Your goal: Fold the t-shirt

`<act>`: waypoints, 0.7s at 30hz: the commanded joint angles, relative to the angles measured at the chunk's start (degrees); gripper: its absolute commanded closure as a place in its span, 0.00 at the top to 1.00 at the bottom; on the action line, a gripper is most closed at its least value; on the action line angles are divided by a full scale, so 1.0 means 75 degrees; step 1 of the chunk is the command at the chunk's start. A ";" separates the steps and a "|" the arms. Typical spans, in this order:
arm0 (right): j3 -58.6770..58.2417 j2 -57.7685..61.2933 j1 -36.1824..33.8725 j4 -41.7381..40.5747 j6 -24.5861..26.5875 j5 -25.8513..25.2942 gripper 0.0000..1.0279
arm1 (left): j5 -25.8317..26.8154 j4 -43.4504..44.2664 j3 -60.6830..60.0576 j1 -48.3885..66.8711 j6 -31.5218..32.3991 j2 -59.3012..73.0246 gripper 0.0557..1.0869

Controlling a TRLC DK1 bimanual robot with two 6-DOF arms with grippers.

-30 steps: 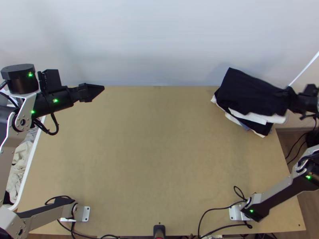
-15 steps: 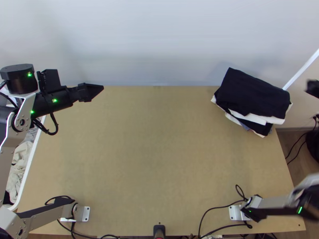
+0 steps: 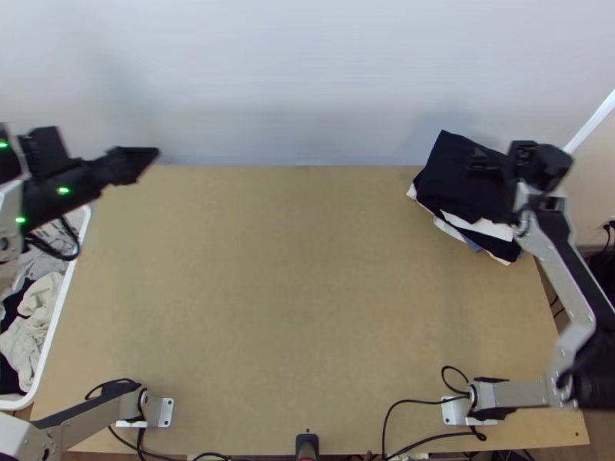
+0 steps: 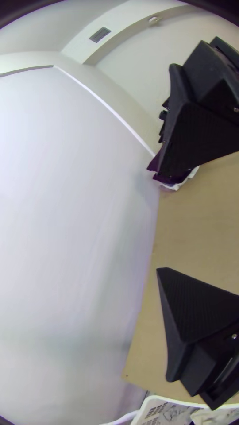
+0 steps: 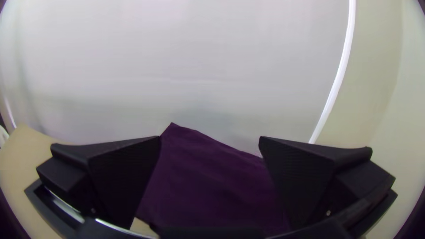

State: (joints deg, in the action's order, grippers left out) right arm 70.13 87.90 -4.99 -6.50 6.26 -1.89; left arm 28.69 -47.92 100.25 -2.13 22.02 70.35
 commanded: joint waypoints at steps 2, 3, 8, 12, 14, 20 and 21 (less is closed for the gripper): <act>-0.0233 0.1019 -0.0084 -0.1535 0.0337 -0.0943 0.97 | 0.0054 0.0073 0.0427 -0.0466 -0.0053 -0.0391 0.96; -0.0233 0.1230 -0.0201 -0.1781 0.0325 -0.1084 0.97 | 0.0042 0.0061 0.0427 -0.0536 -0.0065 -0.0450 0.96; -0.0198 0.2073 -0.0787 -0.2168 -0.0155 -0.1764 0.97 | 0.0054 0.0026 0.0392 -0.0841 -0.0088 -0.0602 0.96; -0.0268 0.2530 -0.1174 -0.2274 -0.0401 -0.2127 0.97 | 0.0054 0.0073 0.0415 -0.0970 -0.0030 -0.0696 0.96; -0.0280 0.2718 -0.1326 -0.2274 -0.0460 -0.2256 0.97 | 0.0042 0.0097 0.0415 -0.1005 0.0052 -0.0766 0.96; -0.0186 0.2226 -0.1514 -0.2215 -0.0565 -0.2314 0.97 | 0.0031 0.0190 0.0099 -0.1064 0.0087 -0.1048 0.96; -0.0116 0.2085 -0.1502 -0.2203 -0.0577 -0.2314 0.97 | 0.0031 0.0179 0.0063 -0.1075 0.0087 -0.1094 0.96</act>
State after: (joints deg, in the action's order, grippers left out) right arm 69.41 106.04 -15.09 -23.49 2.15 -17.39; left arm 28.69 -47.40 101.60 -9.67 22.06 64.29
